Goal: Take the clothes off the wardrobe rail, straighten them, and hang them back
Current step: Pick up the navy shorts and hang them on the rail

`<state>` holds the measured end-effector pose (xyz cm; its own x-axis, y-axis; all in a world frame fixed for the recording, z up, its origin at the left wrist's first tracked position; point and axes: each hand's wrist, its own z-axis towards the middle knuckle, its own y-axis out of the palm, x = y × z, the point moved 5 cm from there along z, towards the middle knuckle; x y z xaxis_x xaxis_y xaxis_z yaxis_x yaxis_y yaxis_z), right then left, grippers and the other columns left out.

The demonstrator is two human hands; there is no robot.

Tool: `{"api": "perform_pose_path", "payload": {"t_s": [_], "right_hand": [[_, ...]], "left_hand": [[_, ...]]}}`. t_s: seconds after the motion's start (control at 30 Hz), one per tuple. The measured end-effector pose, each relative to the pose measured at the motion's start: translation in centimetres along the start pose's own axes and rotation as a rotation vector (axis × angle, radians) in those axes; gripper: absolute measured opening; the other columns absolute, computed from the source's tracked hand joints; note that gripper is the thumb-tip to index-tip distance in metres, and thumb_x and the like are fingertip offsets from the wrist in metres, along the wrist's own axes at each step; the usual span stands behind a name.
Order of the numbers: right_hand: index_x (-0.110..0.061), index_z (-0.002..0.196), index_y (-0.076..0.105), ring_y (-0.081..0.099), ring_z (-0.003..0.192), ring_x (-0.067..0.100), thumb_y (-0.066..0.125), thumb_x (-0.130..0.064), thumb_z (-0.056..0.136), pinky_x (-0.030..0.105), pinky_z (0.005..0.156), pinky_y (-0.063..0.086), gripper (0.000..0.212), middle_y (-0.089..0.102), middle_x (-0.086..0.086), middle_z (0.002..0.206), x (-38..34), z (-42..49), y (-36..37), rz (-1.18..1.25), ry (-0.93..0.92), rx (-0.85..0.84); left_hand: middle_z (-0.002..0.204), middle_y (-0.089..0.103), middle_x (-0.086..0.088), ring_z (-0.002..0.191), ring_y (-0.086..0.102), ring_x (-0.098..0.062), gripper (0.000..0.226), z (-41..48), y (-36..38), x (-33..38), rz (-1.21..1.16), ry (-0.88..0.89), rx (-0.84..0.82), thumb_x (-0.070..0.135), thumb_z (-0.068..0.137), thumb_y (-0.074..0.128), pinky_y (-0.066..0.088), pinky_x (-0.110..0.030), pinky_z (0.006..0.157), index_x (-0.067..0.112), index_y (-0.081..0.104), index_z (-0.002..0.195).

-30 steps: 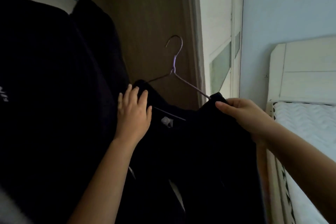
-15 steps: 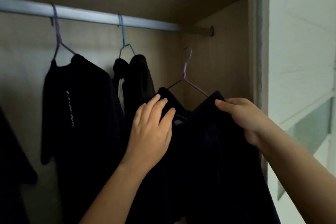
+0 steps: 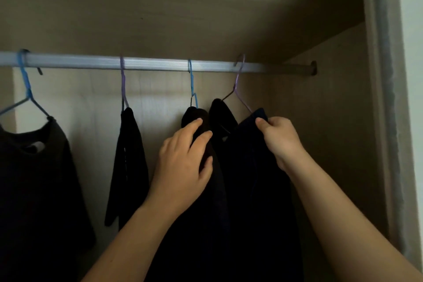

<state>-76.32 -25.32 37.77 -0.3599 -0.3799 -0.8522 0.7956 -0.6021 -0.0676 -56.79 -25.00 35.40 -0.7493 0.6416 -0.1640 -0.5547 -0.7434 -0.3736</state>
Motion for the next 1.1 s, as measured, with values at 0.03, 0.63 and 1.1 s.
{"api": "perform_pose_path", "payload": {"t_s": [0.03, 0.63, 1.1], "right_hand": [[-0.007, 0.085, 0.060, 0.060, 0.079, 0.029, 0.047, -0.028, 0.093, 0.031, 0.063, 0.042, 0.026, 0.060, 0.012, 0.081, -0.5, 0.6, 0.4, -0.014, -0.022, 0.005], [-0.005, 0.083, 0.052, 0.048, 0.064, 0.023, 0.047, -0.027, 0.093, 0.026, 0.048, 0.030, 0.025, 0.047, 0.007, 0.069, -2.7, 5.7, -2.1, -0.411, 0.026, 0.069], [-0.006, 0.103, 0.053, 0.053, 0.080, 0.025, 0.047, -0.026, 0.094, 0.026, 0.055, 0.032, 0.022, 0.051, 0.009, 0.085, 0.3, 4.9, -2.5, -0.555, 0.002, 0.025]], "left_hand": [[0.129, 0.053, -0.011, 0.114, 0.052, -0.022, 0.044, -0.1, -0.1, -0.3, -0.016, -0.004, -0.005, 0.032, 0.080, 0.041, 0.045, -0.038, 0.088, 0.013, 0.054, 0.118], [0.142, 0.043, -0.002, 0.124, 0.049, -0.020, 0.054, 0.1, -1.2, -0.4, -0.121, 0.043, -0.111, 0.043, 0.082, 0.038, 0.032, -0.028, 0.096, 0.017, 0.048, 0.128], [0.140, 0.044, -0.003, 0.123, 0.049, -0.020, 0.051, -0.2, 0.4, 0.0, -0.178, 0.034, -0.111, 0.041, 0.082, 0.037, 0.033, -0.030, 0.096, 0.018, 0.050, 0.125]]}}
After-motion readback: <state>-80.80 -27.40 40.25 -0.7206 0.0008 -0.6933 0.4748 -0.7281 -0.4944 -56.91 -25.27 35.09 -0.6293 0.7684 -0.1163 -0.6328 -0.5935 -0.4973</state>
